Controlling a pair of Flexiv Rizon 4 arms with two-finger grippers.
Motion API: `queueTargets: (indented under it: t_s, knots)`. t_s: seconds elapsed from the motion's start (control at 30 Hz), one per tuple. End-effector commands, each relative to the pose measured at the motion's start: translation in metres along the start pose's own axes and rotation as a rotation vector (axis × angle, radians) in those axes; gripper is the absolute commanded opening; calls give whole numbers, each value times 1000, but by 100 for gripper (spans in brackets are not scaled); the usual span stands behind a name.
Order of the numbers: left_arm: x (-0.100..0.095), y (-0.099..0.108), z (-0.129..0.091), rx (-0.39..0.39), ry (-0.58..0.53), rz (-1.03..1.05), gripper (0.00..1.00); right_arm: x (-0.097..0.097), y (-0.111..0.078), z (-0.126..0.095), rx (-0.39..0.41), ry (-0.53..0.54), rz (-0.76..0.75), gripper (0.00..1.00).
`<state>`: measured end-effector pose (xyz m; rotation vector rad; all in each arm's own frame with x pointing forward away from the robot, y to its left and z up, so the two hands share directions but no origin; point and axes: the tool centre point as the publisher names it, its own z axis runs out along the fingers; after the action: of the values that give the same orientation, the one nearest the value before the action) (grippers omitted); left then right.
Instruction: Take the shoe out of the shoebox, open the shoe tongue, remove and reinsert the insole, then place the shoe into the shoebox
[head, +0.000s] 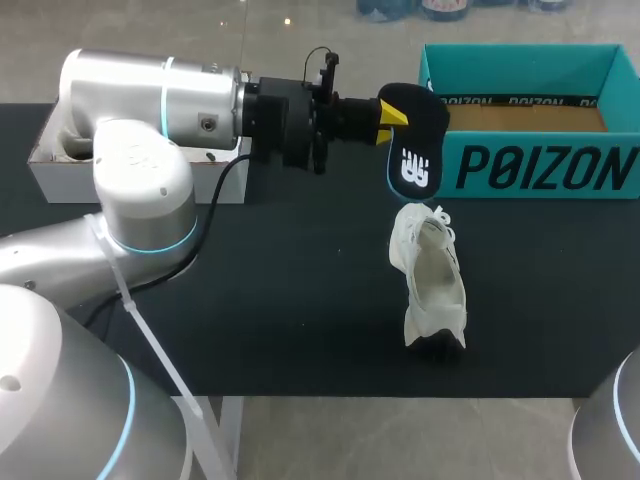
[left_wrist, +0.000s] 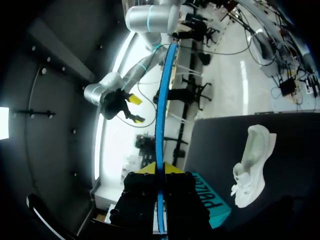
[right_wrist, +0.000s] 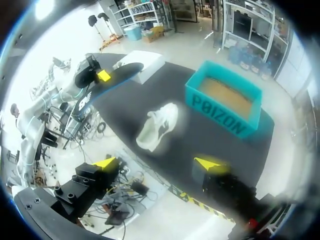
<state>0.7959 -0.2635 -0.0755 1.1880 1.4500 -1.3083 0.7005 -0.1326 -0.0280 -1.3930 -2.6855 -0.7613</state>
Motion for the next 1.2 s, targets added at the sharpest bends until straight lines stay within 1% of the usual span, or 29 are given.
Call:
queueTargets:
  t_s: [0.03,1.13,1.17,1.2]
  knots:
    - [-1,1,2,0,3,0,0,-1,2,0,6,2,2,100]
    - [-1,1,2,0,3,0,0,-1,2,0,6,2,2,100]
    - [3,-2,2,21,-24,-22,0,-1,2,0,6,2,2,100]
    - [7,-6,3,27,-26,-34,0,-1,2,0,6,2,2,100]
